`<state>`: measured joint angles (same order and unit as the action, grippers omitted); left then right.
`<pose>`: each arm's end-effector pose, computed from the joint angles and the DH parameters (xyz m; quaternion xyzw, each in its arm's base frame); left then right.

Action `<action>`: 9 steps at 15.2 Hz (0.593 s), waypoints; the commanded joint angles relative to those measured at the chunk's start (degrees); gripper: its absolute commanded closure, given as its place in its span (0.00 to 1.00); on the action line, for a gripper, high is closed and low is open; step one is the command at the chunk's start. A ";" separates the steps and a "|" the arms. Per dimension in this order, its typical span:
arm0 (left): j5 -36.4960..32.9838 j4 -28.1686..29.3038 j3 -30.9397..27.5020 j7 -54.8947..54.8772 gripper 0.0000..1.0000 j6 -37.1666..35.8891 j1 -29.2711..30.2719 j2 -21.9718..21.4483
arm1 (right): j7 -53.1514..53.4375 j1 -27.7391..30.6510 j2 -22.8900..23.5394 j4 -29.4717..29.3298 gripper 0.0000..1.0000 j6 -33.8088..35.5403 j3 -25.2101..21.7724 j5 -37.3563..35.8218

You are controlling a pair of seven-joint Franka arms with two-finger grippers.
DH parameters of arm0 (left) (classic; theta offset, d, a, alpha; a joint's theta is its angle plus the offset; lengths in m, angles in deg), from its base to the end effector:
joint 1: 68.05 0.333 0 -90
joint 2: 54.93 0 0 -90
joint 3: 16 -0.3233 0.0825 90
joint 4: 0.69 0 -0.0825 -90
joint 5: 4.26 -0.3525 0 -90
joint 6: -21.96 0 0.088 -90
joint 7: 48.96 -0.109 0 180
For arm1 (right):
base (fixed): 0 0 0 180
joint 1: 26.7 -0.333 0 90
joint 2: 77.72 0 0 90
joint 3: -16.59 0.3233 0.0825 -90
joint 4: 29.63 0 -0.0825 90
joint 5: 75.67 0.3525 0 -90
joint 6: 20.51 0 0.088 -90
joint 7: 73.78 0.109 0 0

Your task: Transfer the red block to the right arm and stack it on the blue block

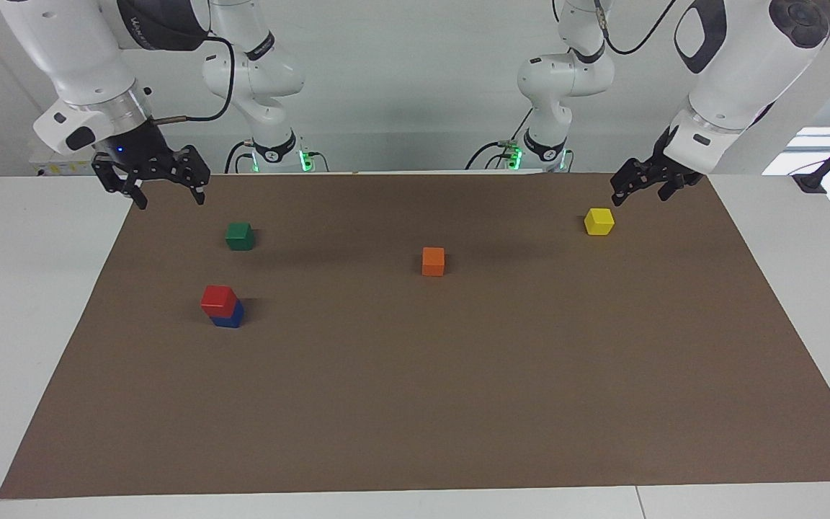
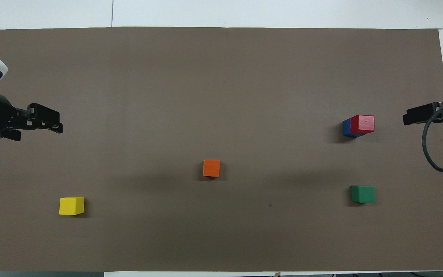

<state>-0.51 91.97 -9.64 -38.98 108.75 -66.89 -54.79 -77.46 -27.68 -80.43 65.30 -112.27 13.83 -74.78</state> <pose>0.5127 -0.0541 0.6039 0.9972 0.0415 -0.0563 0.0256 0.5095 -0.0148 0.6189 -0.9998 -0.0163 0.0036 0.0091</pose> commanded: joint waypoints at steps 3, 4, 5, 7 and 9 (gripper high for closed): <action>0.56 0.76 -0.12 0.31 0.00 -0.04 0.08 -1.02 | 2.98 0.54 -0.55 -0.09 0.00 2.63 0.39 -0.98; 0.56 0.76 -0.12 0.31 0.00 -0.04 0.08 -1.10 | 2.98 0.62 -0.55 -0.09 0.00 2.72 0.30 -1.07; 0.56 0.76 -0.12 0.31 0.00 -0.04 0.08 -1.02 | 2.98 0.62 -0.55 -0.09 0.00 2.63 0.30 -1.07; 0.56 0.76 -0.12 0.31 0.00 -0.04 0.16 -1.02 | 3.07 0.62 -0.55 0.08 0.00 2.46 0.30 -1.60; 0.56 0.76 -0.12 0.31 0.00 -0.04 0.08 -1.02 | 2.98 0.54 -0.72 0.43 0.00 2.28 0.38 -3.70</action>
<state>-0.51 91.97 -9.64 -38.98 108.75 -66.89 -54.79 -75.37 -27.58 -80.43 65.30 -110.49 13.76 -75.97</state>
